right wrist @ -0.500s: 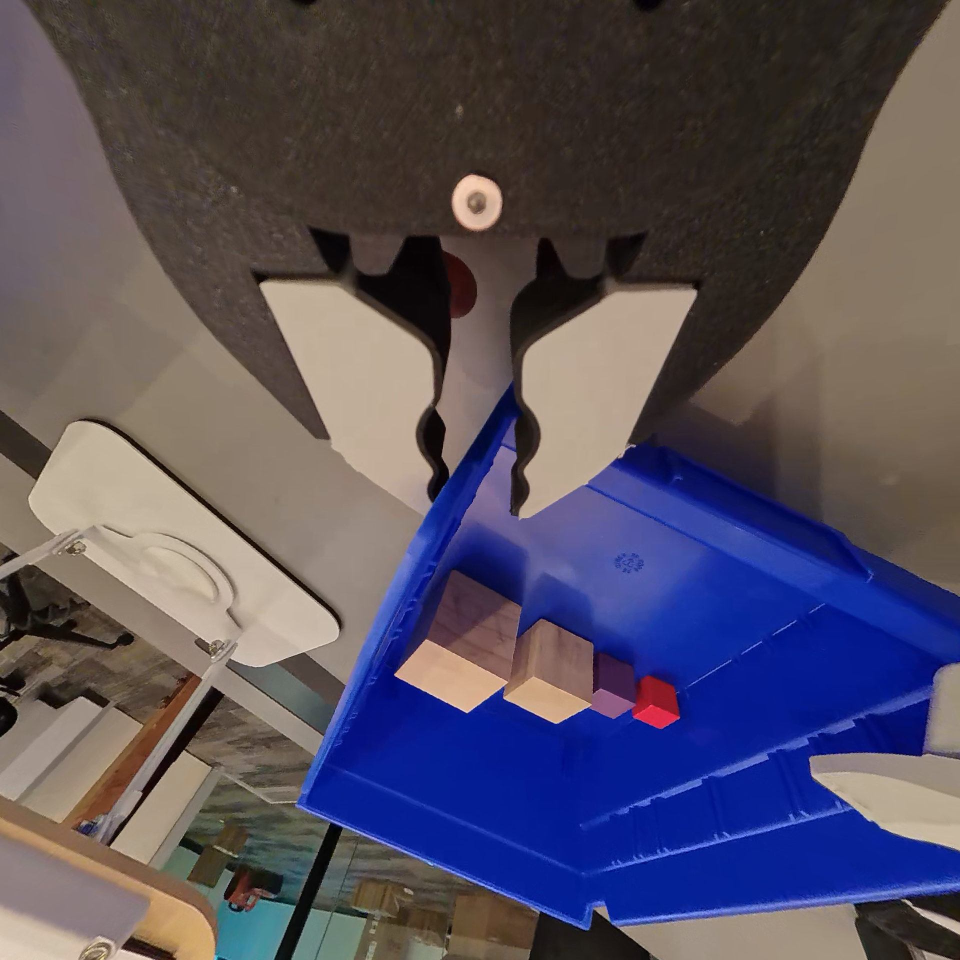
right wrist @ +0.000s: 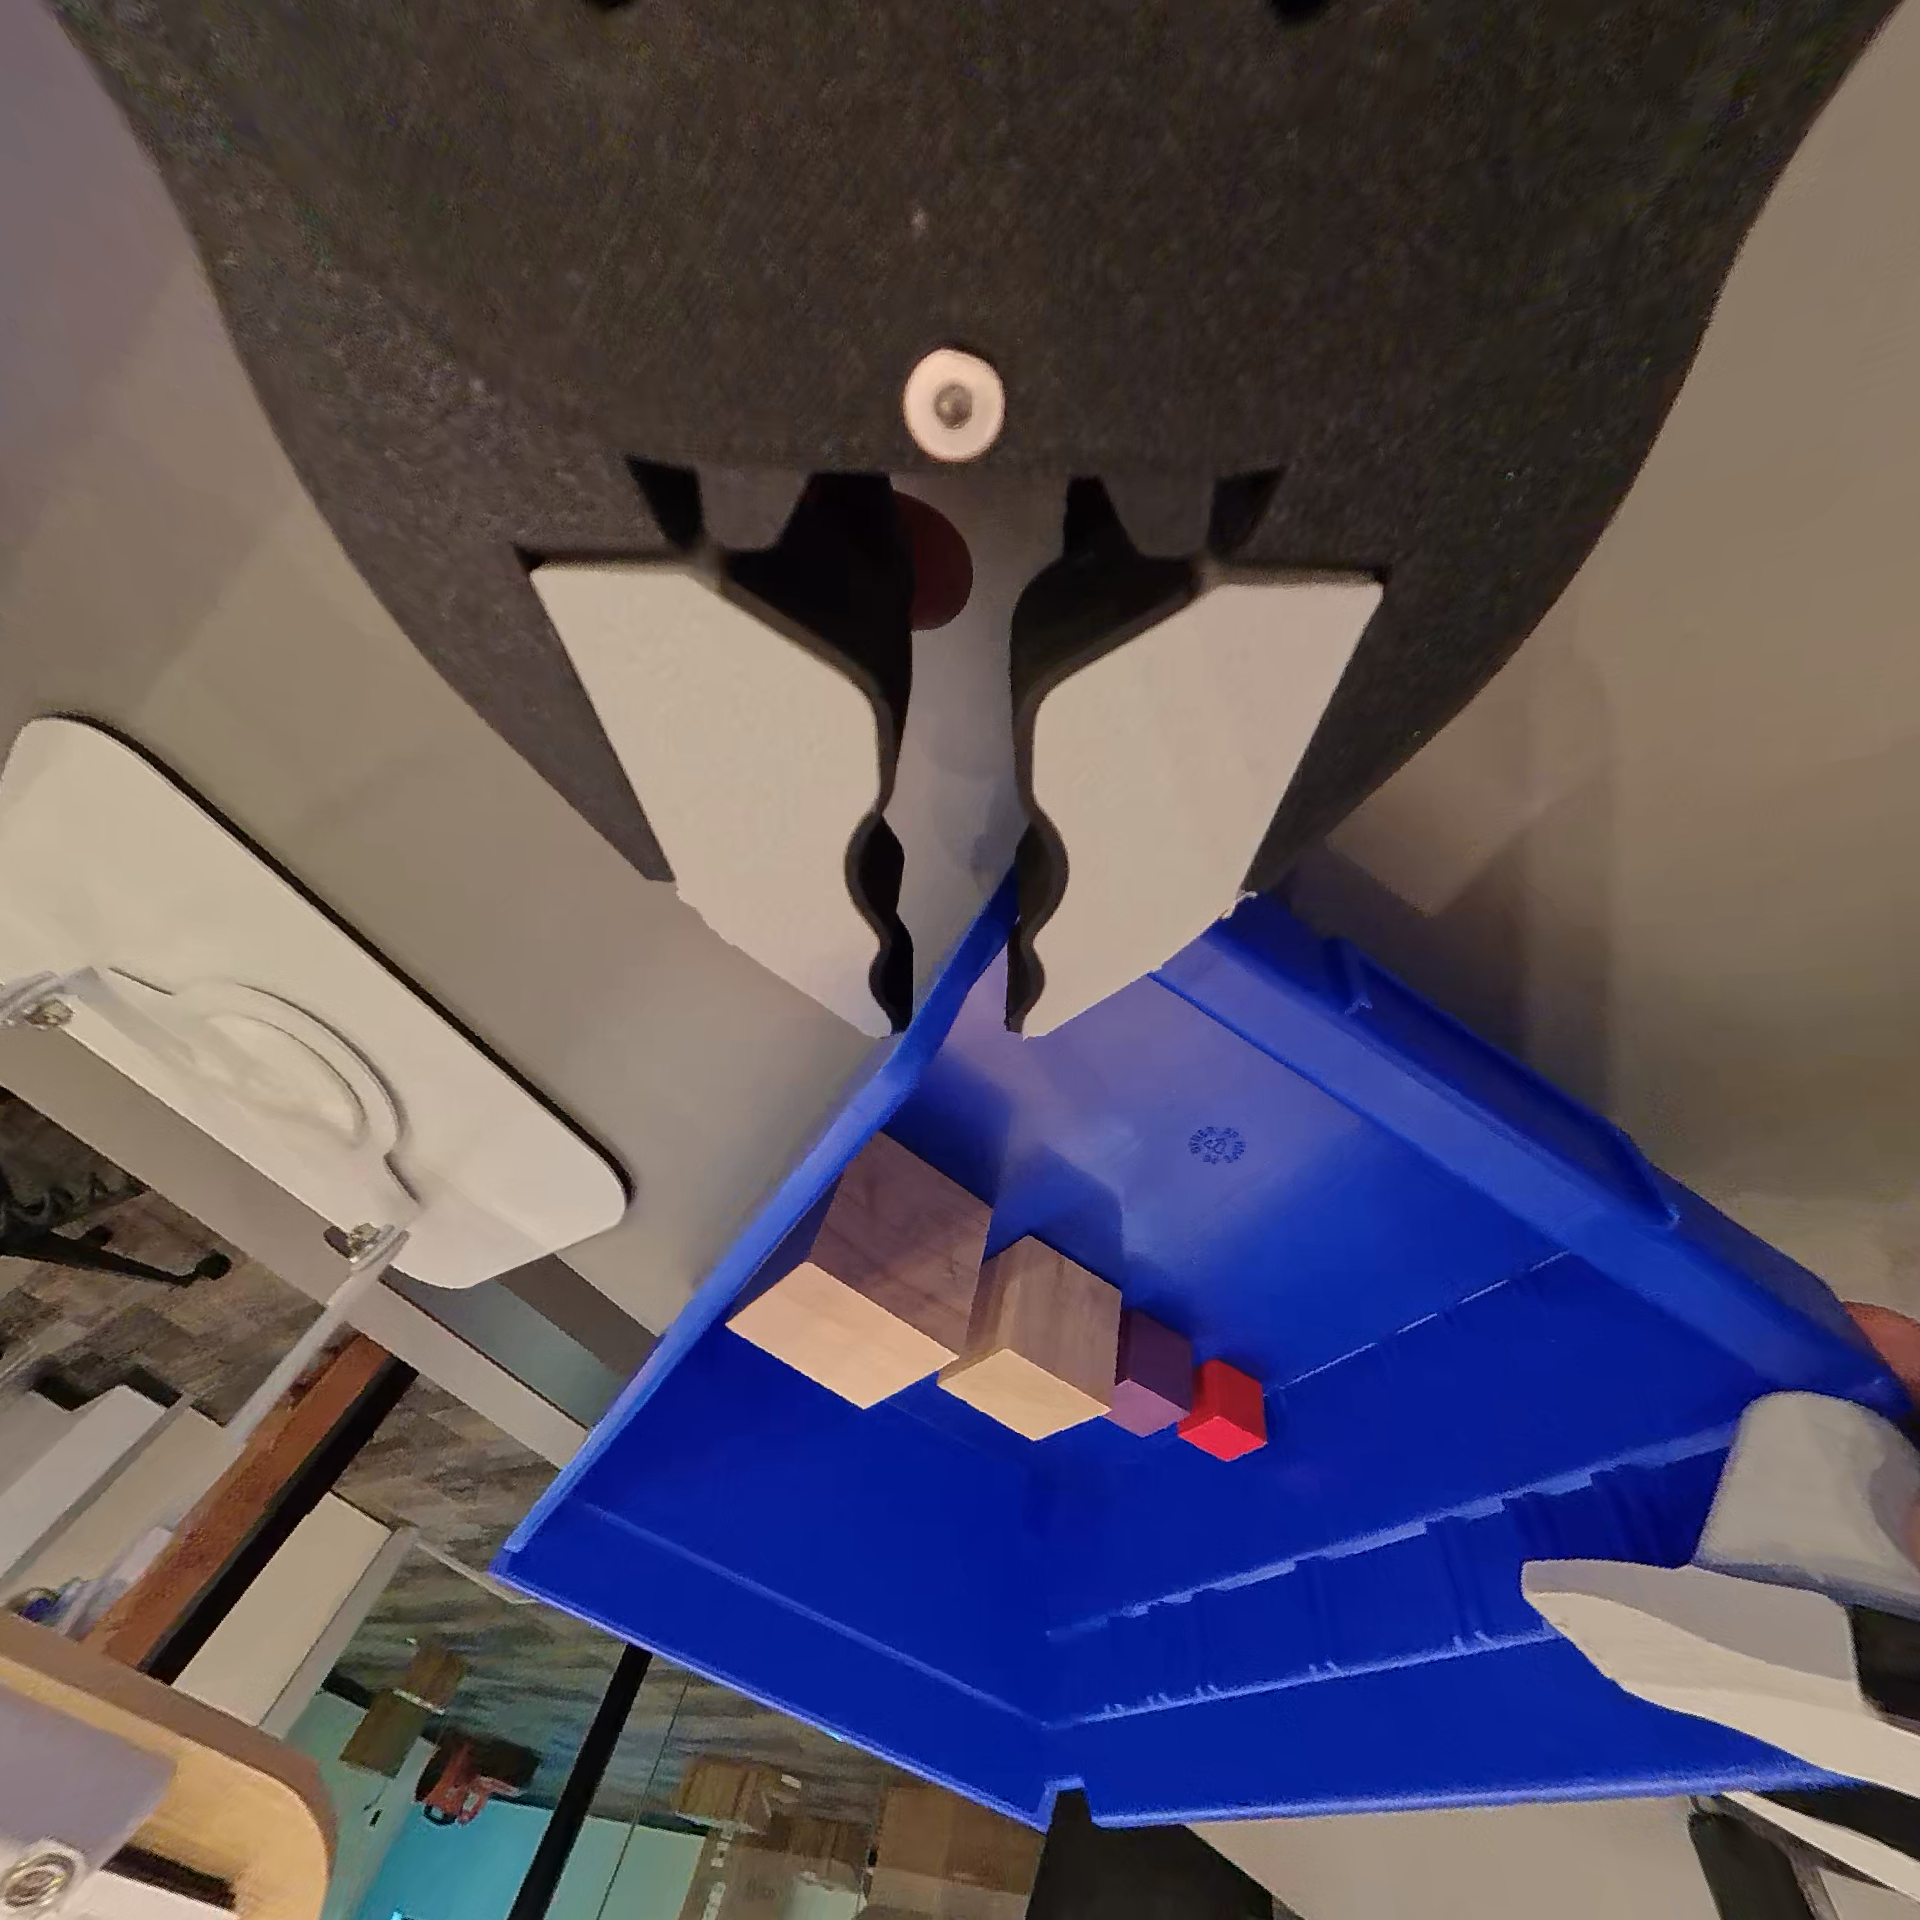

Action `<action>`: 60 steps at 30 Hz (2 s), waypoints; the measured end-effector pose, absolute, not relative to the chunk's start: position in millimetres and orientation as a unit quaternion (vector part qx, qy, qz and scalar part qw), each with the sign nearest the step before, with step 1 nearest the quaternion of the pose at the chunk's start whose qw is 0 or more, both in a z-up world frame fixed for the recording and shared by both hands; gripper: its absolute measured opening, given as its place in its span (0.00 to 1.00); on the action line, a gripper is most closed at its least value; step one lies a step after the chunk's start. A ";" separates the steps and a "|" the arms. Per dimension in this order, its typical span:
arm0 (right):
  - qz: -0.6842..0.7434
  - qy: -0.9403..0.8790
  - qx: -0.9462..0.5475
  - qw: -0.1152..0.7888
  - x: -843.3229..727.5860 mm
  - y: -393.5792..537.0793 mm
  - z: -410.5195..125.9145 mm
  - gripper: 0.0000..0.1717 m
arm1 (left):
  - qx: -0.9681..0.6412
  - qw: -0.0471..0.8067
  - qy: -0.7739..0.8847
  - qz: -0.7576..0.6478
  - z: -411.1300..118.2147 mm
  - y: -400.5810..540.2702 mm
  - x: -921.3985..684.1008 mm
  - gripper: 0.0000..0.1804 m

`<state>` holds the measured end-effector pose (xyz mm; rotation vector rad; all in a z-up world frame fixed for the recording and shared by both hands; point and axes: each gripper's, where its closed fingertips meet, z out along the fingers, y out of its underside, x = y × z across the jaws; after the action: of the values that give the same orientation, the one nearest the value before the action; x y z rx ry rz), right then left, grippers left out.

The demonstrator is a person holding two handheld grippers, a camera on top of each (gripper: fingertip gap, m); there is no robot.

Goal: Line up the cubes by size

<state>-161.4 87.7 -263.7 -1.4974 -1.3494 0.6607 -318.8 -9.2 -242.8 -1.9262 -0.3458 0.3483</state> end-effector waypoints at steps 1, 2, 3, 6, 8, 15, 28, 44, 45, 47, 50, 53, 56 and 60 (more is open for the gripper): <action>0.274 -0.555 -0.616 0.487 -165.3 87.9 -263.7 0.10 | -0.814 0.541 -0.153 0.148 -243.1 -7.9 -324.4 0.13; 0.274 -0.554 -0.617 0.486 -169.1 88.5 -263.7 0.10 | -0.813 0.540 -0.164 0.143 -243.0 -6.1 -329.8 0.11; 0.275 -0.553 -0.619 0.486 -172.9 89.2 -263.7 0.10 | -0.813 0.539 -0.173 0.137 -243.1 -4.4 -335.1 0.10; 0.282 -0.552 -0.620 0.481 -184.7 88.1 -263.8 0.11 | -0.817 0.530 -0.180 0.136 -243.8 -0.8 -352.4 0.07; 0.286 -0.553 -0.619 0.479 -192.4 86.3 -263.7 0.12 | -0.818 0.528 -0.191 0.126 -244.5 2.0 -363.9 0.06; 0.295 -0.549 -0.624 0.472 -219.2 84.3 -263.8 0.14 | -0.812 0.530 -0.209 0.128 -245.4 14.5 -400.6 0.02; 0.312 -0.533 -0.637 0.461 -261.8 92.1 -263.1 0.17 | -0.803 0.551 -0.192 0.120 -244.7 45.7 -451.5 0.02; 0.342 -0.510 -0.652 0.445 -308.1 95.9 -261.8 0.22 | -0.765 0.598 -0.167 0.170 -239.4 63.0 -502.7 0.04; 0.342 -0.512 -0.651 0.444 -308.6 95.1 -261.9 0.22 | -0.764 0.599 -0.168 0.168 -239.1 63.1 -503.6 0.04; 0.342 -0.513 -0.650 0.444 -308.7 94.8 -261.8 0.22 | -0.764 0.600 -0.163 0.172 -238.6 63.7 -503.9 0.04; 0.345 -0.513 -0.650 0.442 -309.6 94.8 -261.9 0.22 | -0.764 0.601 -0.161 0.170 -238.5 65.8 -505.9 0.05; 0.348 -0.513 -0.649 0.440 -309.6 94.4 -261.7 0.23 | -0.764 0.600 -0.161 0.175 -238.2 65.8 -506.0 0.05; 0.352 -0.512 -0.649 0.438 -309.7 94.3 -261.6 0.23 | -0.764 0.596 -0.161 0.187 -238.3 65.2 -507.0 0.06; 0.354 -0.511 -0.650 0.436 -309.6 94.5 -261.6 0.23 | -0.764 0.594 -0.162 0.195 -238.3 64.7 -507.6 0.07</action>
<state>-309.6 94.5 -261.6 -1.6172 -1.2722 0.8817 -507.6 64.7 -238.3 -1.7746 -0.3770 0.4526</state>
